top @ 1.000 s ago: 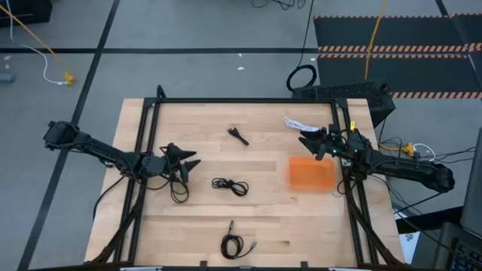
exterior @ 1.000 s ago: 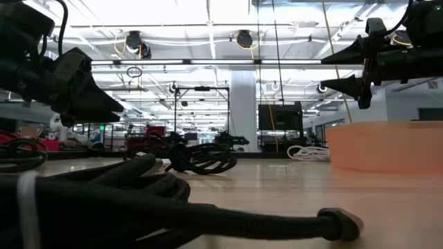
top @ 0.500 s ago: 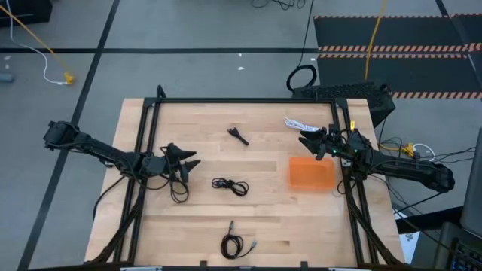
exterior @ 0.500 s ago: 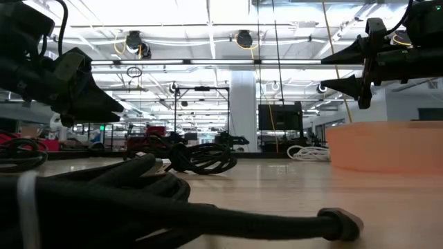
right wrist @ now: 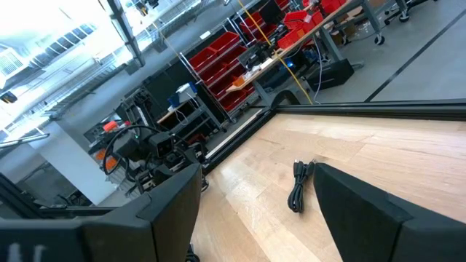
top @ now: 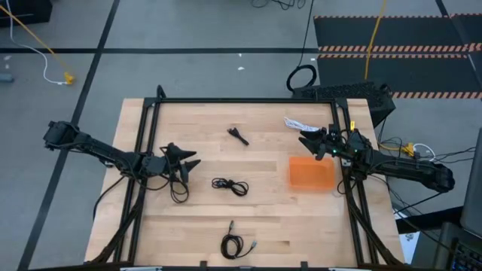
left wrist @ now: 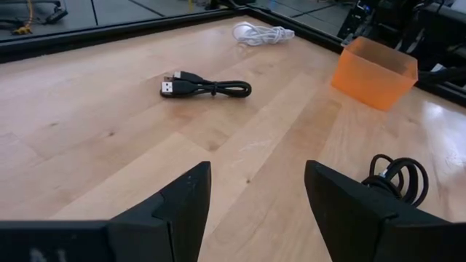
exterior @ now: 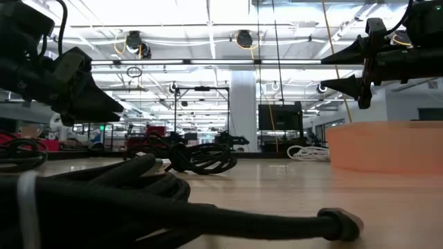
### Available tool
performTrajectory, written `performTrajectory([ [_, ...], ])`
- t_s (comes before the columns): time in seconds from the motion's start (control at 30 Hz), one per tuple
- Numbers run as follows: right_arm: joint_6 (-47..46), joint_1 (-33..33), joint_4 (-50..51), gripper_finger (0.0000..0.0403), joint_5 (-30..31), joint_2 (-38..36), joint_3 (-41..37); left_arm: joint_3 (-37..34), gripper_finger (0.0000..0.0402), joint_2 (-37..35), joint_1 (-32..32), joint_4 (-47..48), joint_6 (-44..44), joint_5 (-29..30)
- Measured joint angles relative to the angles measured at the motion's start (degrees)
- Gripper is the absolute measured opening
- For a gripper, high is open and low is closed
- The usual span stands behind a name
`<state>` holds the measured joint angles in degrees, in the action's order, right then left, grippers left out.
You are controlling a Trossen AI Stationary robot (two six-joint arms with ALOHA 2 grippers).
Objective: Pick and place USB-C Cables
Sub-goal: Put the middle left black charger cable into the orange bin
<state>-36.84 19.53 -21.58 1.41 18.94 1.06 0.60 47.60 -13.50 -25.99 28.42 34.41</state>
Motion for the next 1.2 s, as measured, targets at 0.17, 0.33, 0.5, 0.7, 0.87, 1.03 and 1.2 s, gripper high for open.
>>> performTrajectory([
  [0.17, 0.0, 0.0, 0.0, 0.0256, 0.0, 0.0, 0.0, 0.0, 0.0223, 0.0, 0.0, -0.7, -0.8, 0.0],
  [0.33, 0.0, 0.0, 0.0, 0.0256, 0.0, 0.0, 0.0, 0.0, 0.0223, 0.0, 0.0, -1.3, -1.3, 0.1],
  [0.5, 0.0, 0.0, 0.0, 0.0256, 0.0, 0.0, 0.0, 0.0, 0.0223, 0.0, 0.0, -1.4, -0.9, 0.1],
  [0.7, 0.0, 0.0, 0.0, 0.0256, 0.0, 0.0, 0.0, 0.0, 0.0223, 0.0, 0.1, -4.2, -3.9, 0.6],
  [0.87, 0.0, 0.0, 0.0, 0.0256, 0.0, 0.0, 0.0, 0.0, 0.0223, 0.0, 0.1, -9.1, -9.5, 0.5],
  [1.03, 0.0, 0.0, 0.0, 0.0256, 0.0, 0.0, 0.0, 0.0, 0.0223, 0.0, 0.1, -13.4, -13.9, 0.5],
  [1.2, 0.0, 0.0, 0.0, 0.0256, 0.0, 0.0, 0.0, 0.0, 0.0223, 0.0, 0.4, -19.3, -11.2, 0.2],
])
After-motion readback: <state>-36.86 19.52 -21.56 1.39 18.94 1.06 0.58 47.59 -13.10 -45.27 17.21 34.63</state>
